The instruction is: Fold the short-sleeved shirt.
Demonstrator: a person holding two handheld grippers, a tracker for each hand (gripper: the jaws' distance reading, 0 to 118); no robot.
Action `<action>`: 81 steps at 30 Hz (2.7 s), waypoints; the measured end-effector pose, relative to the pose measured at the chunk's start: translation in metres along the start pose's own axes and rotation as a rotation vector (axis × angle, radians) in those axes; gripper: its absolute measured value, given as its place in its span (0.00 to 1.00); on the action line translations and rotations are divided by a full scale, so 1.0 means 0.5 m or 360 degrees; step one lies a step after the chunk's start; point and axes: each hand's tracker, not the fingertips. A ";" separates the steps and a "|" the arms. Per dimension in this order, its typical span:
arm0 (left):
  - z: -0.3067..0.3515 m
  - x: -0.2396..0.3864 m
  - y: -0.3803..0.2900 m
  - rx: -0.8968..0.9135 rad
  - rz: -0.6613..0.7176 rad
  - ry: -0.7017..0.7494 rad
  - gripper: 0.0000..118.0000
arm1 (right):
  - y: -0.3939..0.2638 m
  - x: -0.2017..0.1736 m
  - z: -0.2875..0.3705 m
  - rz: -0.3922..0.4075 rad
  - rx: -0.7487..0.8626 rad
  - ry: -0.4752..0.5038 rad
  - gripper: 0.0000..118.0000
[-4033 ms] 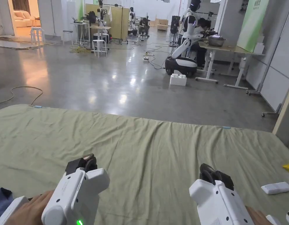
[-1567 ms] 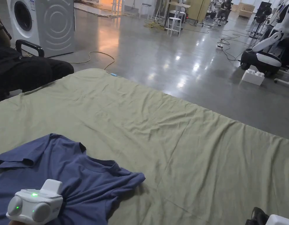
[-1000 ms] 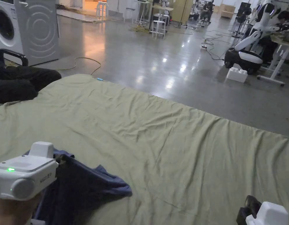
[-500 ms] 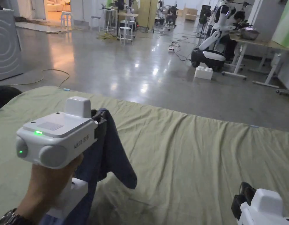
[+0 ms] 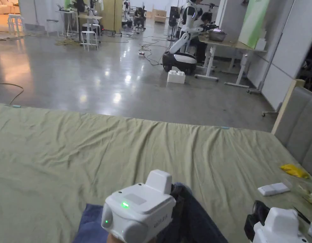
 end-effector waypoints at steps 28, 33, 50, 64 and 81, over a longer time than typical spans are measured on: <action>0.185 -0.234 -0.037 0.0384 0.0081 0.0950 0.04 | 0.071 -0.120 -0.009 0.0015 0.0169 0.0169 0.01; 0.212 -0.260 -0.067 0.0306 0.0105 0.1020 0.03 | 0.071 -0.143 -0.008 0.0055 0.0200 0.0201 0.01; -0.019 -0.469 -0.141 -0.0552 0.0459 0.0814 0.54 | 0.007 -0.117 -0.062 0.0092 -0.0006 0.0186 0.01; -0.186 -0.478 -0.183 -0.0969 0.0247 0.0889 0.74 | -0.073 -0.060 -0.144 0.0161 -0.0254 0.0068 0.01; -0.128 -0.486 -0.203 -0.0645 0.0219 0.0721 0.04 | -0.156 -0.123 -0.512 0.0359 -0.1162 0.0488 0.65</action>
